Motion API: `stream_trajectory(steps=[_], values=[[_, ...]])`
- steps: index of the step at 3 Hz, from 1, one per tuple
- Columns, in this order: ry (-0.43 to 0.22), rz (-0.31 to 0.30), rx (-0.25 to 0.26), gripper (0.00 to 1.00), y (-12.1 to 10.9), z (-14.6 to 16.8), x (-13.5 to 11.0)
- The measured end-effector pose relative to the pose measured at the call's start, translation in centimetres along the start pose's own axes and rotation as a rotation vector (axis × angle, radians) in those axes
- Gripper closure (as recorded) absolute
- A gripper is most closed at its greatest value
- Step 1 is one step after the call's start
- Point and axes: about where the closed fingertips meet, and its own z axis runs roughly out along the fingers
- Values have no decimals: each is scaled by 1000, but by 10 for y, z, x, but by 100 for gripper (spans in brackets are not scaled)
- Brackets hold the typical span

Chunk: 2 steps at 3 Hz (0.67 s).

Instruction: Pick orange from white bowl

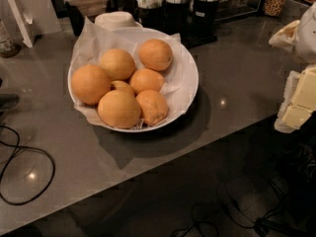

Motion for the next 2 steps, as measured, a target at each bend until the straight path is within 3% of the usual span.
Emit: stream_trajectory(steps=[1,2], values=[[-117,-139,-45,0,5,-3,-29],[-260,-343,-100,0,18,-8,-72]])
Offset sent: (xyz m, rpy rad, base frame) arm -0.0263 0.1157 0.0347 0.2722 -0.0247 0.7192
